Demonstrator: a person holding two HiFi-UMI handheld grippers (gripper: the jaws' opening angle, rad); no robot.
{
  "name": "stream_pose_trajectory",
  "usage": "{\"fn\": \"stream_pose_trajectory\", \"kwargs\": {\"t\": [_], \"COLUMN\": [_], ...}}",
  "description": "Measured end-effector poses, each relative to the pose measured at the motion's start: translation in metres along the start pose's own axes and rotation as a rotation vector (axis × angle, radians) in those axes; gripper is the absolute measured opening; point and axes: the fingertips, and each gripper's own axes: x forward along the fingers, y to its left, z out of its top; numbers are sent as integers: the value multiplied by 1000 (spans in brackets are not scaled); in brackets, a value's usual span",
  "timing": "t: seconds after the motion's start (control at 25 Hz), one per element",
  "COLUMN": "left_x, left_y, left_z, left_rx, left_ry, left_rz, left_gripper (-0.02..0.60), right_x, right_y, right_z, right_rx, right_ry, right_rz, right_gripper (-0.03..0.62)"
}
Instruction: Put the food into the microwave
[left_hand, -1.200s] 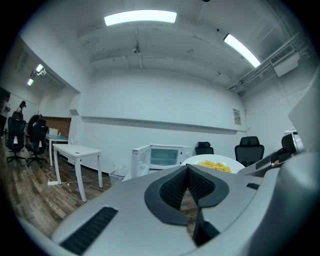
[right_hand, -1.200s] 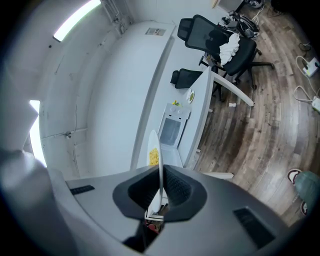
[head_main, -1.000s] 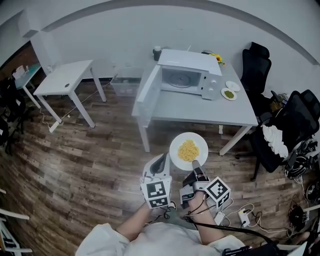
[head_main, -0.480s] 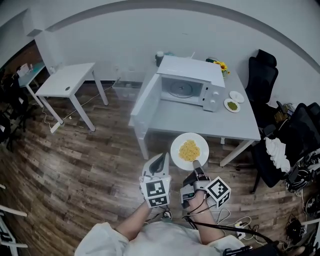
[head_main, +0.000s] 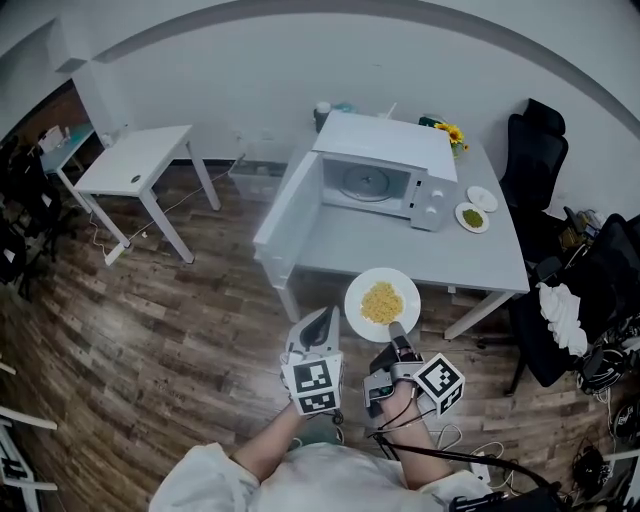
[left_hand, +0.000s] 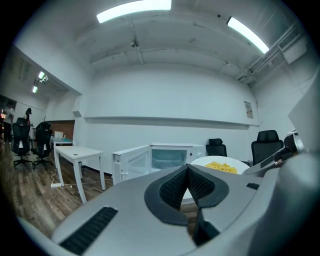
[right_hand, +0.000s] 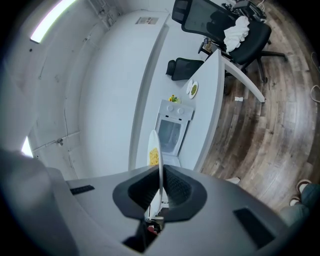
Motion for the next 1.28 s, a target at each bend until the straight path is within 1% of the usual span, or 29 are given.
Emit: {"fn": "stream_pose_trajectory", "kwargs": {"t": [0.32,0.52,0.76,0.92,1.28], "left_x": [35,73,119,152,231], "left_y": [10,15,26,28,26], "left_z": [0,2,10,16,26], "left_rx": [-15,-22,-37,-40,-42], "left_ry": [-4,-11,-6,1,14], "left_rz": [16,19,19,6,-40], "left_gripper": [0,0,0,0,0], "right_x": [34,70,114,143,205], "right_y": [-5,-6,6,12,13], "right_z": [7,20,33,45,76], "right_rx": [6,10,5,5,17], "right_ry": [13,7,1,-9,-48], "right_rz": [-9,-13,-10,-13,-45], "right_gripper": [26,26,26,26,26]}}
